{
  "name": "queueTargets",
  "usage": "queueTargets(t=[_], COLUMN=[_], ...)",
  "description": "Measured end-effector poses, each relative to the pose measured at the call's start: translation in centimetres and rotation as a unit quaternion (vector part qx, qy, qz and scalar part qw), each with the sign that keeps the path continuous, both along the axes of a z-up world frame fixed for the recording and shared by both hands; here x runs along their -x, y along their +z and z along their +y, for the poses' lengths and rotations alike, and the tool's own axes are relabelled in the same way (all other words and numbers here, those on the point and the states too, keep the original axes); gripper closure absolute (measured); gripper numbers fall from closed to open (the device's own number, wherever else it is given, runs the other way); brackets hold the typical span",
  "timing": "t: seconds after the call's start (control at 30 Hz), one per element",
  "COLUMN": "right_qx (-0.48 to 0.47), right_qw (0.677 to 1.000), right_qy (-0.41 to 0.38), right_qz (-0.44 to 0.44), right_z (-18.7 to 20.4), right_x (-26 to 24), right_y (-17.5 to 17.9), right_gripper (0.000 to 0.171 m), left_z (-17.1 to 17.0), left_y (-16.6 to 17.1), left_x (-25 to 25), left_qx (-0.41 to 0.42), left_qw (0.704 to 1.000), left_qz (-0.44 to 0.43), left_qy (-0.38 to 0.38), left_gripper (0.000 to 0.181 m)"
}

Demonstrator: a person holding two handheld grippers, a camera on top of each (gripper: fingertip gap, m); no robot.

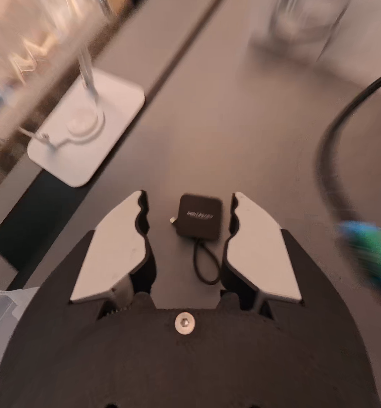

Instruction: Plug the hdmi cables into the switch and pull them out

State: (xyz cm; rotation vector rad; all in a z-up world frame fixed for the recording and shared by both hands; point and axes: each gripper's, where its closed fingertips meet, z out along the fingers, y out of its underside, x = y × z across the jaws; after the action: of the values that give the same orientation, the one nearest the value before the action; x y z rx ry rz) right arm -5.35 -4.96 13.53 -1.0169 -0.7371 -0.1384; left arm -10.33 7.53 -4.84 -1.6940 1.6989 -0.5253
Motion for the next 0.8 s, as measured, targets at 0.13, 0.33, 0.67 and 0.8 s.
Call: queueTargets(t=[0.13, 0.33, 0.67, 0.8], right_qx=[-0.004, -0.006, 0.002, 0.012], right_qw=[1.0, 1.0, 1.0, 1.0], right_qy=[-0.001, -0.003, -0.004, -0.004], right_qz=[0.009, 0.014, 0.002, -0.004], right_z=[-0.5, -1.0, -0.8, -0.5], right_x=[-0.9, -1.8, -1.7, -1.5], right_y=[0.8, 1.4, 1.1, 0.7], right_gripper=[0.164, 0.164, 0.164, 0.164], left_z=[1.0, 1.4, 0.5, 0.7], left_y=[-5.8, -9.2, -11.5, -11.2], left_x=[-0.2, 1.1, 1.4, 1.6], left_qx=[-0.041, -0.023, 0.022, 0.054], left_qw=[0.993, 0.982, 0.975, 0.97], left_qz=[0.112, 0.186, 0.22, 0.239], left_qy=[0.007, 0.006, -0.017, 0.008], left_gripper=[0.089, 0.085, 0.113, 0.113])
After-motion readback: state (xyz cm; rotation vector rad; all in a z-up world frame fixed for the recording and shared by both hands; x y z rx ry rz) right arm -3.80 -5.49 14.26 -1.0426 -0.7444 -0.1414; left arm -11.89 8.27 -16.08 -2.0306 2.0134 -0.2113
